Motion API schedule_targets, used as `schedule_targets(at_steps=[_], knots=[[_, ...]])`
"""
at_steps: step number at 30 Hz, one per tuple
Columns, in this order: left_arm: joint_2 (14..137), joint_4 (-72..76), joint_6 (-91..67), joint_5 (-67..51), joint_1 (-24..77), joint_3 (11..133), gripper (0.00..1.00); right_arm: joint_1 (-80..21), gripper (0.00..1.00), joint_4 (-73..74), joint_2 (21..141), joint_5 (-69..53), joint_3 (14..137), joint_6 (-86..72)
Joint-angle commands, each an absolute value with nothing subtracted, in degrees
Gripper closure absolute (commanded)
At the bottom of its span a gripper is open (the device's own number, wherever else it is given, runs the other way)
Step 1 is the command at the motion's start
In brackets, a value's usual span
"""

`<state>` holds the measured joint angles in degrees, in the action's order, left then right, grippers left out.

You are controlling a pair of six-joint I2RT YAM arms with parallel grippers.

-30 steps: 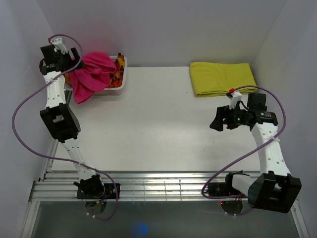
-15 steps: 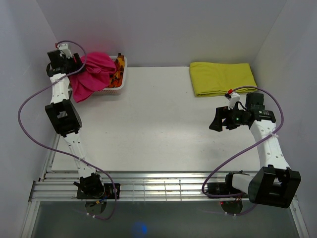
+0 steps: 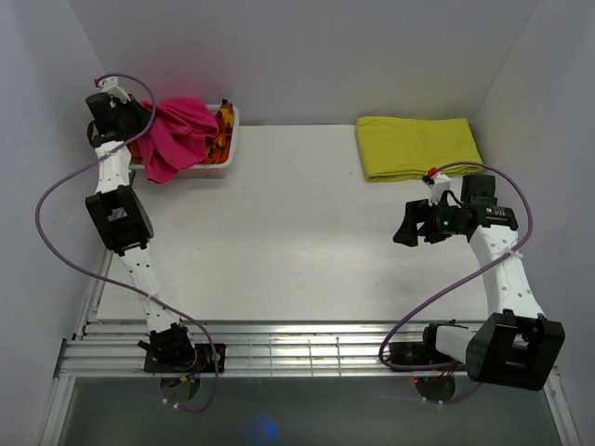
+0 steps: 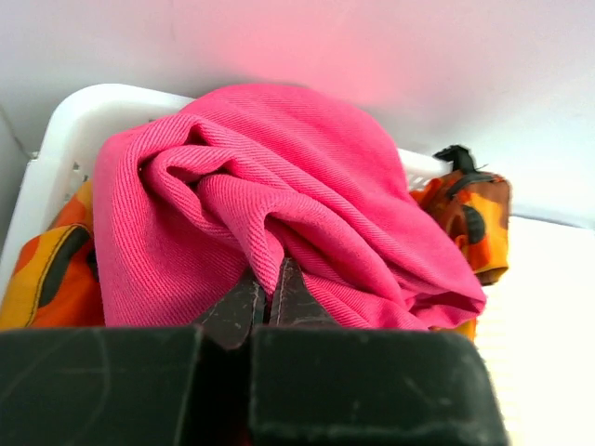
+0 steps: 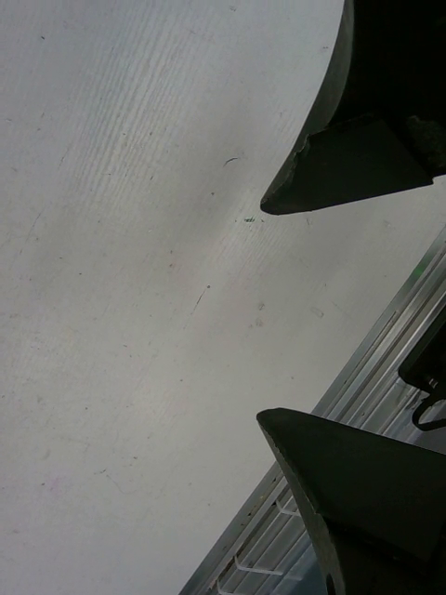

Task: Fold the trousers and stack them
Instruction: Grab the trousers from the pile

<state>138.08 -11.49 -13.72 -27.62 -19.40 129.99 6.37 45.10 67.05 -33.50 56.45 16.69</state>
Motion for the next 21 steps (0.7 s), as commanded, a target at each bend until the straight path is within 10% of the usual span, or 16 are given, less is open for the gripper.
schedule_targets(at_steps=[1,21], knots=[[128.0,-1.4,-19.1,-34.0,-19.7,129.3,1.0,6.7,0.1,45.2,64.9,-33.5,57.1,16.8],[105.0,23.8,-52.3,-38.3,-16.6,137.9,1.0,6.7,0.1,44.6,63.9,-33.2,60.4,17.1]])
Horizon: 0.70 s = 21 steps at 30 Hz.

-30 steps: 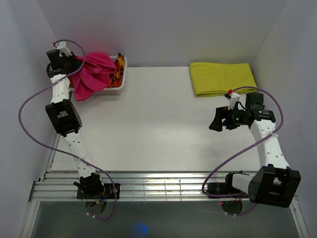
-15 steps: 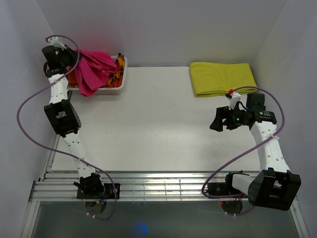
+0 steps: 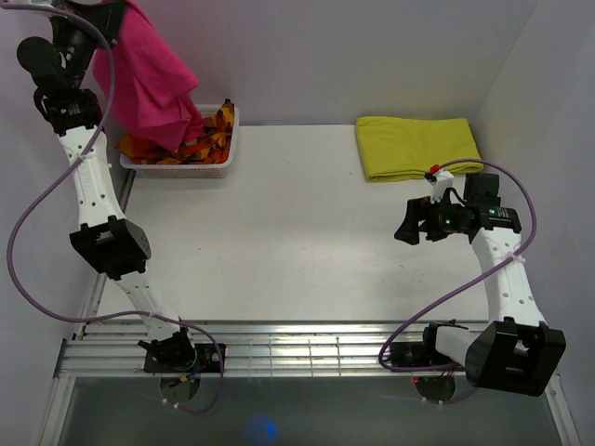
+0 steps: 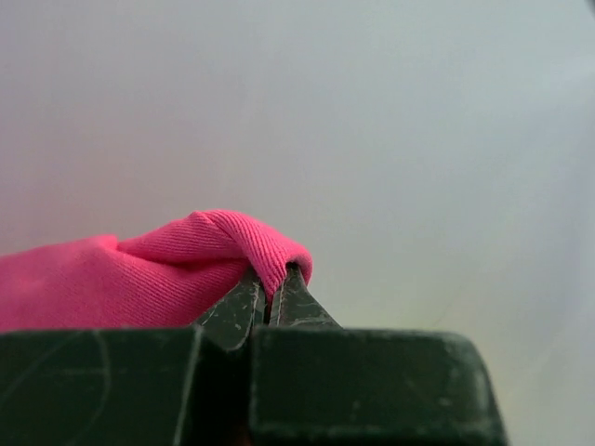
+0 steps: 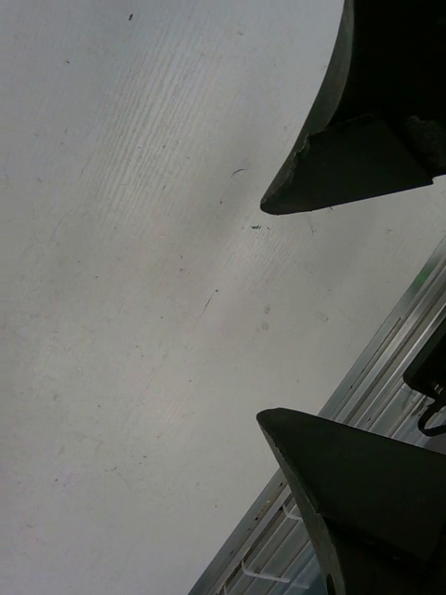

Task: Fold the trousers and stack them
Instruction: Grab the trousers from the pile, then move the trousers to the center of the board

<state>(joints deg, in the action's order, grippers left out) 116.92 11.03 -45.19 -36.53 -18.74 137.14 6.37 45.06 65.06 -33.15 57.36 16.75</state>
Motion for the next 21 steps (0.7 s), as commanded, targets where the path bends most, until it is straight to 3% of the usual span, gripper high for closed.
schedule_targets(at_steps=[1,7,13,16,17,18,19,21], knots=[[102.3,25.5,-54.0,-38.4,-15.7,136.4,1.0,6.7,0.1,44.6,64.0,-33.2,60.9,17.4],[97.2,28.9,-54.6,-39.3,-10.2,136.8,1.0,6.7,0.1,44.3,63.8,-34.4,62.0,18.6],[94.0,30.2,-54.5,-38.1,-3.0,135.5,1.0,6.7,0.1,40.3,60.6,-44.6,59.3,20.0],[94.4,31.3,-54.8,-35.2,2.3,138.6,1.0,6.4,0.1,23.3,57.7,-53.9,53.3,11.7],[93.4,31.4,-54.9,-34.7,4.3,136.7,1.0,5.0,0.1,8.7,57.6,-55.6,49.8,3.7],[91.7,32.3,-54.3,-35.2,6.4,134.0,1.0,0.7,0.1,3.5,59.1,-55.3,49.5,2.2],[90.6,33.0,-54.1,-35.7,7.7,128.9,1.0,-6.8,0.1,4.0,61.2,-54.0,51.1,4.2],[87.1,33.6,-54.4,-37.5,9.0,118.0,1.0,-10.6,0.1,3.7,65.6,-54.5,53.8,4.7]])
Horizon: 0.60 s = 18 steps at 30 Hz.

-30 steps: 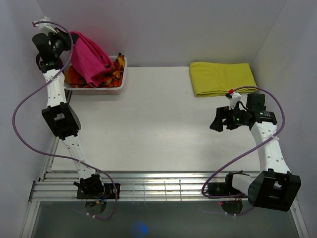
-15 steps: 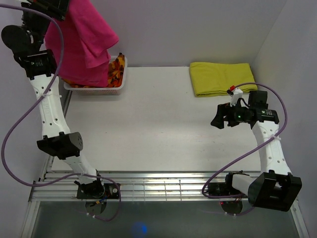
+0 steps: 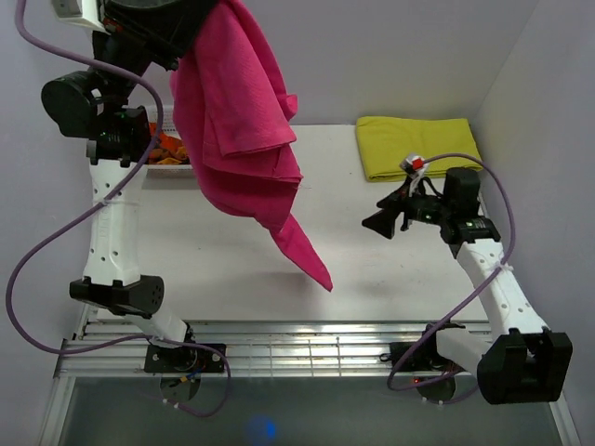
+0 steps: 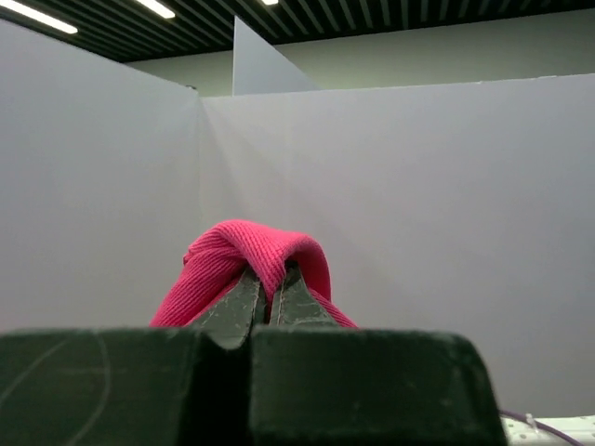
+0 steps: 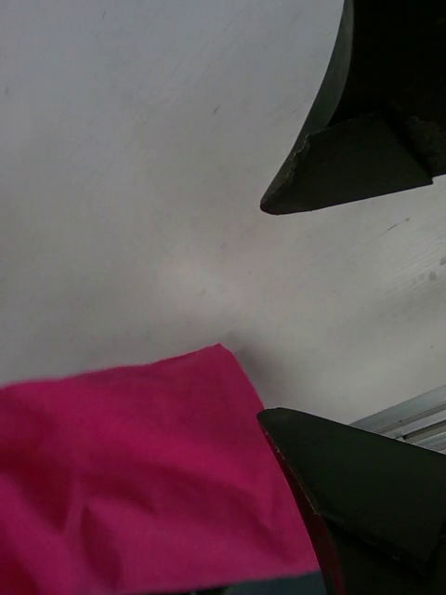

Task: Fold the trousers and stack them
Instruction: Move the trousers to the center of the board

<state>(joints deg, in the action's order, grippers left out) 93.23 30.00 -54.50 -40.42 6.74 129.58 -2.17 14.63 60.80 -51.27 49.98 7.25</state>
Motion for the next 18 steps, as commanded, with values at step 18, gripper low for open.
schedule_targets(at_steps=[18], knots=[[83.8,17.4,-38.7,-45.1,23.6,78.3,1.0,-14.6,0.1,24.6,58.7,-47.2,51.5,22.1]])
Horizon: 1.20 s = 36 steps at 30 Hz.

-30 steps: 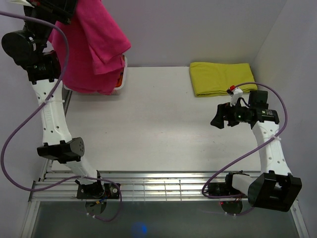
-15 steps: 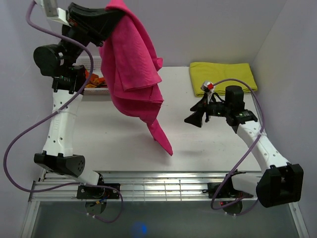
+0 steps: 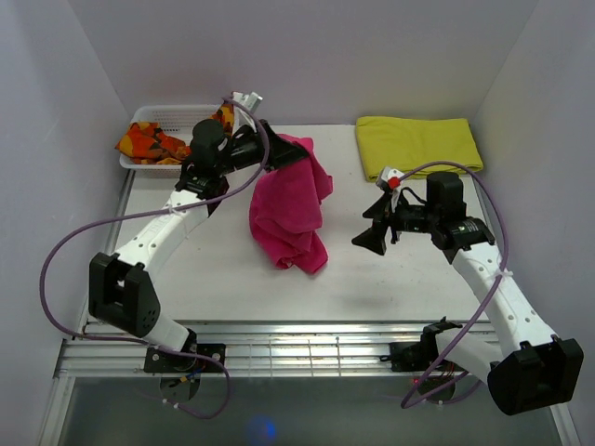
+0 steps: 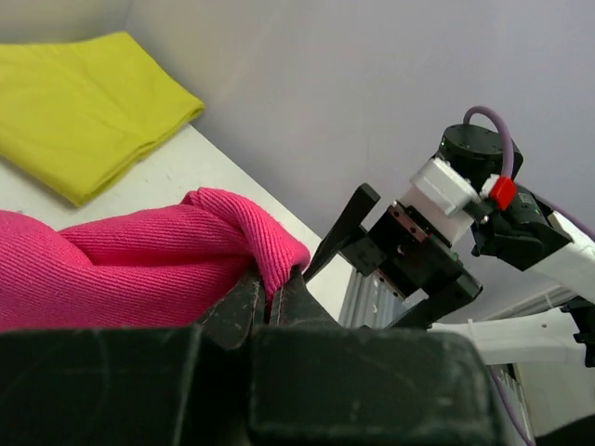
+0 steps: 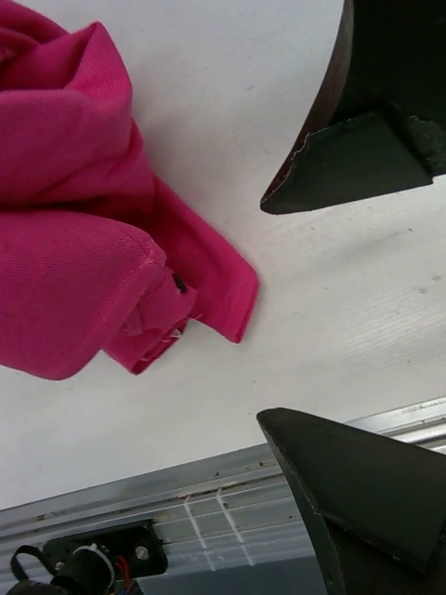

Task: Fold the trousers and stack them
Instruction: Move the trousers to the center of the board

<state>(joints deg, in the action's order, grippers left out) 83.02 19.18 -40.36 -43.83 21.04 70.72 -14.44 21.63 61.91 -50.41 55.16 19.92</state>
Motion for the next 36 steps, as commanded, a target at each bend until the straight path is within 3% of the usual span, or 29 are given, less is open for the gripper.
schedule_targets(at_steps=[1,8,13,14,15,17,19,24,29,33,36], knots=[[88.0,13.1,-39.7,-45.8,24.4,82.7,1.0,-14.6,0.1,25.0,58.5,-45.8,51.2,22.6],[97.4,2.9,-33.5,-46.7,35.5,93.2,1.0,-13.9,0.1,24.9,58.4,-33.0,52.3,22.5],[99.1,1.7,-33.0,-46.6,37.9,90.0,0.97,-13.0,0.1,25.2,60.2,-36.0,55.3,20.6],[99.2,3.1,-33.9,-44.9,38.3,88.9,0.78,-13.0,0.1,25.8,60.6,-37.5,55.6,20.4],[99.5,4.5,-35.0,-44.7,38.4,86.9,0.4,-13.0,0.1,26.8,61.1,-37.6,55.5,20.0],[99.8,2.0,-31.6,-43.3,37.9,87.9,0.19,-11.5,0.1,27.9,60.6,-37.7,54.6,20.3],[99.1,-7.5,-22.4,-40.4,37.3,92.6,0.09,-8.5,0.1,30.1,60.0,-37.8,53.1,21.0],[94.1,-23.4,-5.2,-41.2,29.3,95.4,0.04,0.7,0.1,38.6,60.8,-40.8,52.6,25.6],[89.0,-48.9,35.9,-38.9,28.2,91.1,0.07,3.6,0.03,49.5,64.0,-37.7,53.7,36.9],[82.3,-50.3,50.4,-36.4,29.4,77.9,0.09,6.3,0.0,52.5,64.5,-35.3,52.8,42.3],[78.4,-45.4,55.9,-35.2,33.7,67.7,0.12,6.4,0.04,51.6,64.6,-34.3,51.5,43.1]])
